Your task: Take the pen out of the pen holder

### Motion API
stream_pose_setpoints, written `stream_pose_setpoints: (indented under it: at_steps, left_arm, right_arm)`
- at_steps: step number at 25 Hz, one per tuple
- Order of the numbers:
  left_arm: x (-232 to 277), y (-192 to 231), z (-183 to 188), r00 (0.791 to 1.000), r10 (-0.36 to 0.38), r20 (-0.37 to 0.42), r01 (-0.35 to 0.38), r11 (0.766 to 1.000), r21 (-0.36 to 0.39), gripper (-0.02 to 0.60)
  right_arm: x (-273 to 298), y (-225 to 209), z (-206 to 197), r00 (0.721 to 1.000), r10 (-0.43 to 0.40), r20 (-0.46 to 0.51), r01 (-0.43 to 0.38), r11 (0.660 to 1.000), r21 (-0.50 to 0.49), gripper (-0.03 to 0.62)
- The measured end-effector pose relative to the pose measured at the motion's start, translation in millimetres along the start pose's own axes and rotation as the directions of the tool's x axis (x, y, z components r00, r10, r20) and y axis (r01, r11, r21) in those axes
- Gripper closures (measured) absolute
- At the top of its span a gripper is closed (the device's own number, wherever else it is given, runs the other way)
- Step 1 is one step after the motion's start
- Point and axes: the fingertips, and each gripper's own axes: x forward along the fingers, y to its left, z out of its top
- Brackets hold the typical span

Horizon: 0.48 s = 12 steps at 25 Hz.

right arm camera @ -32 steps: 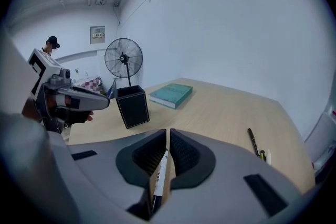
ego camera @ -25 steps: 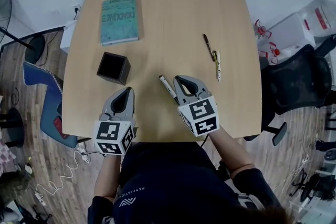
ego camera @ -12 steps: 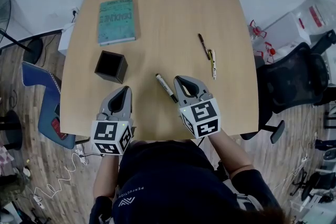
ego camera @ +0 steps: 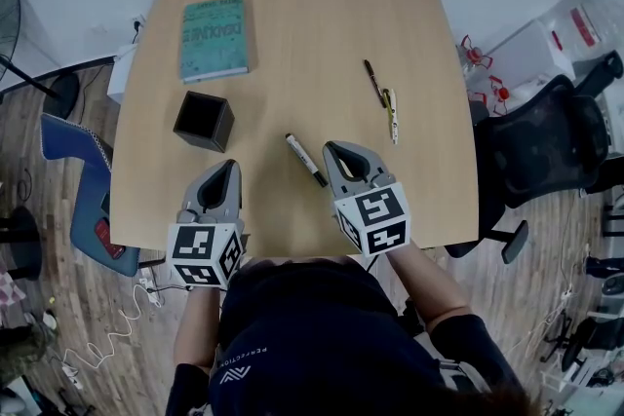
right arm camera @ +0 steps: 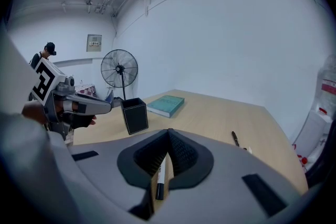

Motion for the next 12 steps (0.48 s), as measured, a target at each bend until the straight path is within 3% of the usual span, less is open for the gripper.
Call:
stream_pose_setpoints:
  at_steps: [12]
  left_arm:
    - [0.4,-4.2,-1.5,1.0,-0.006,-0.014,0.007,1.0,0.016,0.577]
  right_arm:
    - [-4.6,-1.1,-9.0,1.0,0.006,-0.008,-0.005,0.999,0.034,0.595]
